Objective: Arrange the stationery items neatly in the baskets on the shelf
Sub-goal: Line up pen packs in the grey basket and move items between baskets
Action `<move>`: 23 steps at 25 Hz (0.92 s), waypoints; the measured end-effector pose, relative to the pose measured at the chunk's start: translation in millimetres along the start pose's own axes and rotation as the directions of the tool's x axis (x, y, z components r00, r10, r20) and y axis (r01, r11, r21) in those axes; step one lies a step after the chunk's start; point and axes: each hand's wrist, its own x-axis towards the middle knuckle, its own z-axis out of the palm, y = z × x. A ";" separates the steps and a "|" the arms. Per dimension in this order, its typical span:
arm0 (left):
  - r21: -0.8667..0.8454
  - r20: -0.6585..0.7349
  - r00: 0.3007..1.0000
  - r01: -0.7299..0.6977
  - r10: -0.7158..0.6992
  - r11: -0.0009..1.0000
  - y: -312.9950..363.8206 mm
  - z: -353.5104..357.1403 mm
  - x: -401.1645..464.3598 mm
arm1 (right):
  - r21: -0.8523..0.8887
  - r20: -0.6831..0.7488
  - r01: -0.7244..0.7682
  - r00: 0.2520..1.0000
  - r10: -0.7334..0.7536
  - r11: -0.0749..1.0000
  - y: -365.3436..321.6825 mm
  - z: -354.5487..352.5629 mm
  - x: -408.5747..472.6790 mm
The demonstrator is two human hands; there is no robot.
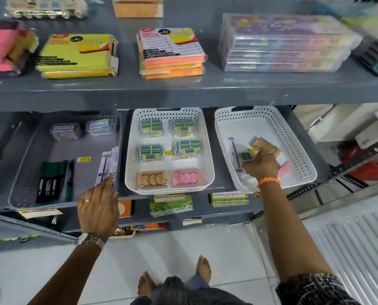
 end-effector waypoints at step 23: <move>0.009 -0.024 1.000 -0.003 0.003 1.000 0.1 4.5 2.2 | 0.179 -0.141 0.708 0.706 -0.694 0.683 -133.0 -20.8 -42.6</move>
